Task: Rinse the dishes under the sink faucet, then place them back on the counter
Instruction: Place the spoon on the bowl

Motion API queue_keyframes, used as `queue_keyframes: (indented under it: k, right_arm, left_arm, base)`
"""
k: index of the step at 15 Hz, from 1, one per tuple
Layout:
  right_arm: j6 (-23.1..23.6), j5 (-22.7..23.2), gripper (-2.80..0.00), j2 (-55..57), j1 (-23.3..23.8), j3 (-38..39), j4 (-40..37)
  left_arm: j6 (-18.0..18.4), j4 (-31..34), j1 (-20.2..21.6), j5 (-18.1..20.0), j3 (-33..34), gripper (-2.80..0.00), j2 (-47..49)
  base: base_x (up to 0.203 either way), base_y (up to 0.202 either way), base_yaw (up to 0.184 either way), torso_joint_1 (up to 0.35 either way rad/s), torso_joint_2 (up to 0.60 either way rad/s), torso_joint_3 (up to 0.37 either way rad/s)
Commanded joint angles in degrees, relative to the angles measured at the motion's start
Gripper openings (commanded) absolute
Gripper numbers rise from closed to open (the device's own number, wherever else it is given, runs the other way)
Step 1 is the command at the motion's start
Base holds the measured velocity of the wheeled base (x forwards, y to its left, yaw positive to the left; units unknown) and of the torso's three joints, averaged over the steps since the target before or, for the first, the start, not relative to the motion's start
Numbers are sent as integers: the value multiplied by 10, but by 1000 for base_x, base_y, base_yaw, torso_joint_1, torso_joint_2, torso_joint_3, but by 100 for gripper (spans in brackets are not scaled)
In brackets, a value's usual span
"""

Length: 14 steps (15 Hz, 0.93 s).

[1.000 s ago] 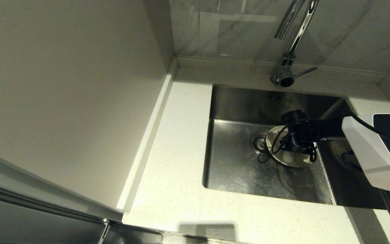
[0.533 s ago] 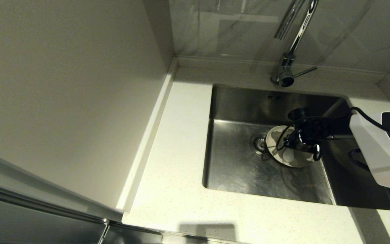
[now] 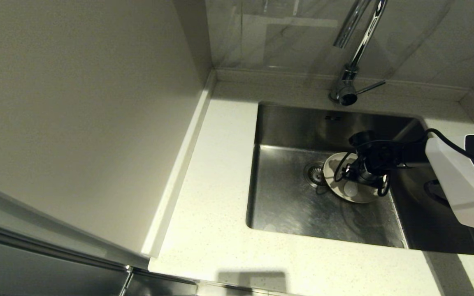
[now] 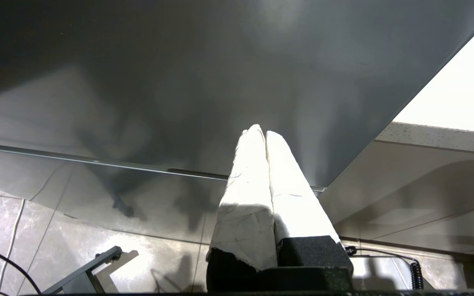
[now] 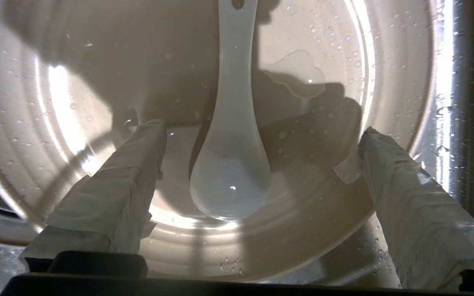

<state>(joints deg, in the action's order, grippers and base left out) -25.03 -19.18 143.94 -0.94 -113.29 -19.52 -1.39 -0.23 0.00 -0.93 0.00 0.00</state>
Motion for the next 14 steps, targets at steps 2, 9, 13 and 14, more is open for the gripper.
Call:
queue_keyframes:
  k: [2, 9, 13, 14]
  right_arm:
    - [1, 3, 0, 10, -5, -1, 0]
    - [3, 0, 0, 27, -14, -1, 4]
    - [7, -13, 0, 27, -14, -1, 5]
    - [9, -13, 0, 27, -14, -1, 6]
  left_arm:
    - [0, 0, 0, 0, 0, -280, -2]
    - [0, 0, 0, 0, 0, -280, -2]
    - [0, 0, 0, 0, 0, -280, -2]
    - [0, 0, 0, 0, 0, -280, -2]
  base:
    - [0, 0, 0, 0, 0, 0]
    - [0, 0, 0, 0, 0, 0]
    - [0, 0, 0, 0, 0, 0]
    - [0, 0, 0, 0, 0, 0]
